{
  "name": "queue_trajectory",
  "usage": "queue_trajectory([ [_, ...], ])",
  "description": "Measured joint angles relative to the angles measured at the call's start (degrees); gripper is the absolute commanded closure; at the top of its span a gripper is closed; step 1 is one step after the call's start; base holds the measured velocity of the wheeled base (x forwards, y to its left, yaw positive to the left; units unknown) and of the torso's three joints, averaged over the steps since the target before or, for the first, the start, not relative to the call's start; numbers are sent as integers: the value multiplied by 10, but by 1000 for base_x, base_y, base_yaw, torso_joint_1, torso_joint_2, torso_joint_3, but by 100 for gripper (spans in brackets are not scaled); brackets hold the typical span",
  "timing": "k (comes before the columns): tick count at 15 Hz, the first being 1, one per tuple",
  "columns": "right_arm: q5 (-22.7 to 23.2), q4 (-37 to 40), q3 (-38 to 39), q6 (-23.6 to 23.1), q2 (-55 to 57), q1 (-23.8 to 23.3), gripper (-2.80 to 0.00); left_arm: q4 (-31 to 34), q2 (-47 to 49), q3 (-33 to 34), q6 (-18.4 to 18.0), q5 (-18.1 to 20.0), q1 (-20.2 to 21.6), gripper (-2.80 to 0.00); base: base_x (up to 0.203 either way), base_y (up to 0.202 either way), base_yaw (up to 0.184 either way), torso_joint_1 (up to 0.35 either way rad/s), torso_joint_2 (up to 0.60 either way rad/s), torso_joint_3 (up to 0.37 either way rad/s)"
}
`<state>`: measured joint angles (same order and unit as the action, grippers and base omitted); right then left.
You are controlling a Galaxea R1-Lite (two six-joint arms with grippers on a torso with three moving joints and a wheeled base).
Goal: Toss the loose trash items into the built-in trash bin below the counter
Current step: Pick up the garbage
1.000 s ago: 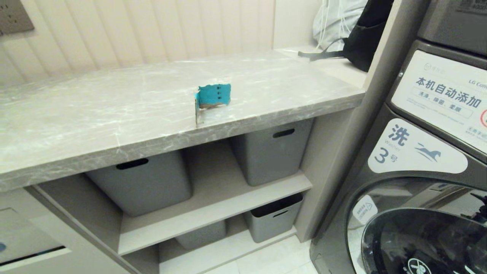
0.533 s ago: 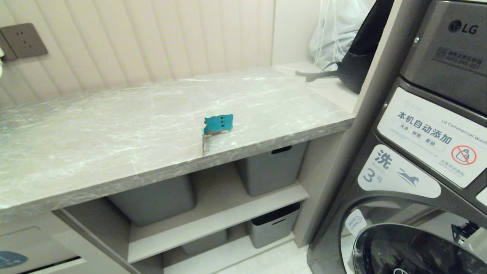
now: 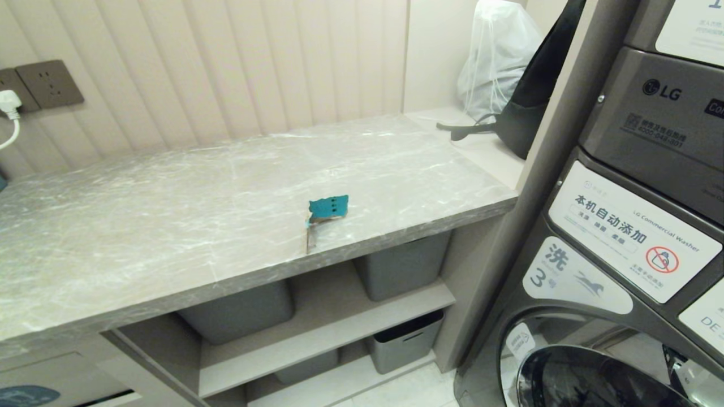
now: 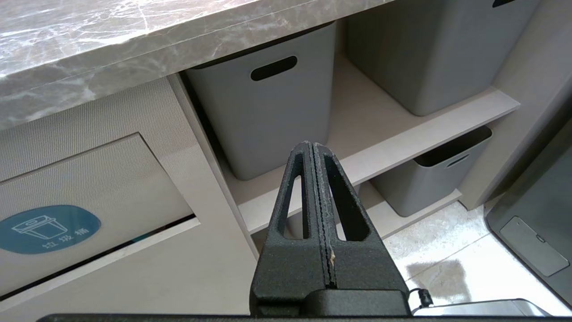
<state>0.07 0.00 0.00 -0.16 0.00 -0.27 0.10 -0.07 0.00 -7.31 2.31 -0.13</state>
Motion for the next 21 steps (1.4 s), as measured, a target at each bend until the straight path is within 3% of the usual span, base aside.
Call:
queue_trajectory([
  [5,0,0,0,0,0,0,0,-34,0,-17,-56,35,0,0,0,0,0,0,0,0],
  [9,-1,0,0,1,0,0,0,-31,40,-144,-57,150,-1,0,0,0,0,0,0,0],
  [14,0,0,0,1,0,0,0,-59,251,-339,-31,211,-40,0,0,0,0,0,0,0],
  [15,0,0,0,1,0,0,0,-62,297,-369,-31,234,-57,-280,0,0,0,0,0,0],
  [18,-1,0,0,1,0,0,0,-41,418,-437,-72,274,-113,-280,0,0,0,0,0,0],
  [21,-1,0,0,1,0,0,0,51,516,-536,-99,275,-149,-280,0,0,0,0,0,0],
])
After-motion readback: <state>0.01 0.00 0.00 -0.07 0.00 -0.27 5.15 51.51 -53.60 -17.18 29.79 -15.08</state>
